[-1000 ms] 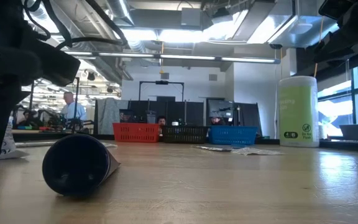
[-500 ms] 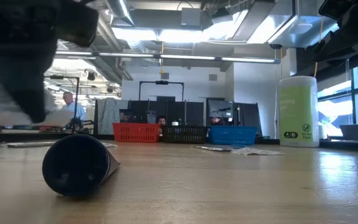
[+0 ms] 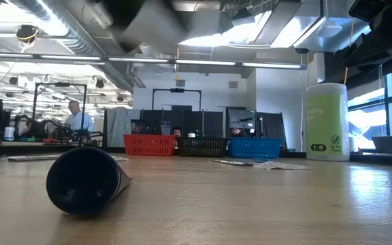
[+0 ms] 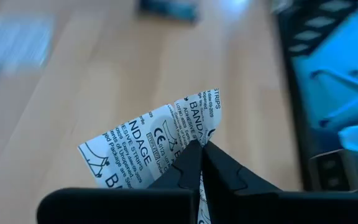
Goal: Pick & Place Travel size toiletries
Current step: Put the white bandage pack into the black bin
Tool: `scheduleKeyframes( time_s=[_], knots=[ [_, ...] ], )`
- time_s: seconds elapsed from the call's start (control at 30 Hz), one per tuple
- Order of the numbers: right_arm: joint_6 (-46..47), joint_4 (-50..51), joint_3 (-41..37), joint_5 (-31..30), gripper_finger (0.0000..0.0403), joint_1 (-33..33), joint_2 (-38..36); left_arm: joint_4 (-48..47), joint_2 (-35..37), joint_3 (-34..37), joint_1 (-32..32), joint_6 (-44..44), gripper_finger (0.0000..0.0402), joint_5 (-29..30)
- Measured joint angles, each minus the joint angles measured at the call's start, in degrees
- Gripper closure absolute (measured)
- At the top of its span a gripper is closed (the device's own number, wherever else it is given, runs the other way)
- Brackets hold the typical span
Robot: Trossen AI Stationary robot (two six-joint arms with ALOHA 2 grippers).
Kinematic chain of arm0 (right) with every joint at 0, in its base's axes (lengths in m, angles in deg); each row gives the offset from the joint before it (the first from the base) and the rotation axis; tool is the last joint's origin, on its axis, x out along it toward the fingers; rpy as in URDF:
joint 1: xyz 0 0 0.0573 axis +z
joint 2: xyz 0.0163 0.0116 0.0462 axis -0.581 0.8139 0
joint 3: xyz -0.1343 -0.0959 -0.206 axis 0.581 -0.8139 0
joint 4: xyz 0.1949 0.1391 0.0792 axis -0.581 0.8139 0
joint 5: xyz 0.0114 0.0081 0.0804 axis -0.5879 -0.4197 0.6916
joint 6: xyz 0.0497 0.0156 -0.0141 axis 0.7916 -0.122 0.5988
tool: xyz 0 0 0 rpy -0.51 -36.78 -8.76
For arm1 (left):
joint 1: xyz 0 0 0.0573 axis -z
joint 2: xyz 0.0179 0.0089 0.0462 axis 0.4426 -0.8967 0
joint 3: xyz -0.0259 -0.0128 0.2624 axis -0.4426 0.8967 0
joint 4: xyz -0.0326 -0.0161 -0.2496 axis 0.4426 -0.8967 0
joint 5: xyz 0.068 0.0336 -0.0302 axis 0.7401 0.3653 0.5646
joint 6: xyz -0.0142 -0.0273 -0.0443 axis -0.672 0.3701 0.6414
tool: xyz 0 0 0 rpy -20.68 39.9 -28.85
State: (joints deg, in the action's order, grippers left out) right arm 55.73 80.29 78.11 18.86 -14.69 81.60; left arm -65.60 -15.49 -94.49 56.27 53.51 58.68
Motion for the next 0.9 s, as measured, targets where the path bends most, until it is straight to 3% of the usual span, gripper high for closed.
scheduleKeyframes(
  time_s=[0.3, 0.57, 0.67, 0.77, 0.9],
  knots=[
    [-0.3, -4.9, 0.0, -0.2, 0.0312, 0.0, 0.8, 20.1, 0.1, 0.0, -5.1, -25.8, 0.0399, -13.5],
    [-9.8, -24.0, 0.0, 9.3, 0.0301, 0.0, 6.1, 32.0, 0.1, -0.1, -10.9, -35.3, 0.0399, -34.4],
    [-13.7, -29.6, 0.0, 12.2, 0.0295, 0.0, 9.2, 35.0, 0.1, -0.1, -12.6, -36.7, 0.0399, -39.3],
    [-13.8, -35.2, 0.0, 14.9, 0.0291, 0.6, 12.9, 35.1, 0.2, -0.1, -14.0, -37.5, 0.0399, -39.2],
    [-12.3, -41.1, 0.0, 14.7, 0.0289, 2.8, 17.3, 29.6, 0.2, -0.1, -15.0, -39.4, 0.0399, -28.9]
  ],
)
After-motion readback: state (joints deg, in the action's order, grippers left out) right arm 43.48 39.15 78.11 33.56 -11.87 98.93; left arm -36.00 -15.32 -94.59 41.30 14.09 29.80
